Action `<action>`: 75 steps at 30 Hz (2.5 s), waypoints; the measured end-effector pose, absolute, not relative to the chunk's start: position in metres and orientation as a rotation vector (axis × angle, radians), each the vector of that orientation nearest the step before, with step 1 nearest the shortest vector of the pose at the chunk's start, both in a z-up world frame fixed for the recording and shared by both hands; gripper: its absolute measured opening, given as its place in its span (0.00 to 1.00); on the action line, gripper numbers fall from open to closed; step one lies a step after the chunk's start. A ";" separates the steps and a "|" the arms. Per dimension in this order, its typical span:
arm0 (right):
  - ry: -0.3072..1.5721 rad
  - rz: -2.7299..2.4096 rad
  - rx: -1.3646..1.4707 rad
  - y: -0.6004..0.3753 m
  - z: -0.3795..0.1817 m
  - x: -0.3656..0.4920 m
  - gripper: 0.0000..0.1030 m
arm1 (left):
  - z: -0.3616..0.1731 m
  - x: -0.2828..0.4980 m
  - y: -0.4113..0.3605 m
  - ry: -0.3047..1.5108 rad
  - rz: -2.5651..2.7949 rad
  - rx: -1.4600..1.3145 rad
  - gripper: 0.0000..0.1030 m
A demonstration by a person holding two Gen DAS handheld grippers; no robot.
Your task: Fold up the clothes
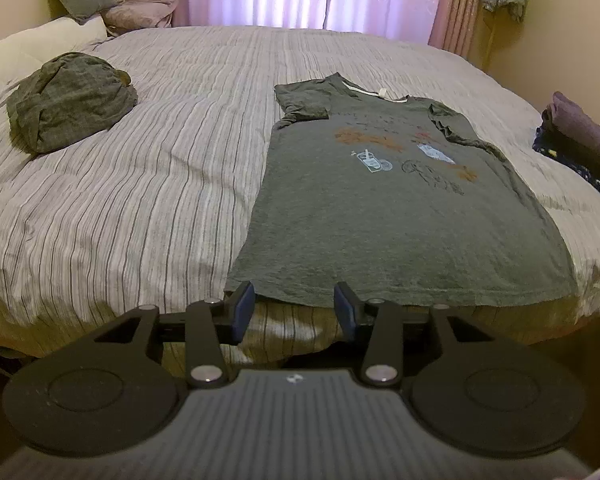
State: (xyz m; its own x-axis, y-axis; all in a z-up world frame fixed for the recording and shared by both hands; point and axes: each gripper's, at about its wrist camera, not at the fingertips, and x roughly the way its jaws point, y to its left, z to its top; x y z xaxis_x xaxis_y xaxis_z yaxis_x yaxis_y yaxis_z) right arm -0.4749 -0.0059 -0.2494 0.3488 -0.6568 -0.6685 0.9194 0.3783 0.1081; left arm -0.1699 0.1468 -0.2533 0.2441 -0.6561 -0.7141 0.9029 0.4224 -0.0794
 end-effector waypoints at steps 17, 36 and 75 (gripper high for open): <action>0.677 -1.076 0.566 -0.029 -0.271 -0.462 0.62 | -0.288 -0.170 0.115 0.823 -1.084 0.494 0.40; 0.737 -1.010 0.495 -0.041 -0.264 -0.419 0.62 | -0.295 -0.149 0.117 0.827 -1.083 0.463 0.40; 0.252 -0.870 1.033 -0.187 -0.300 -0.534 0.62 | -0.358 0.005 0.059 1.131 -1.327 -0.084 0.39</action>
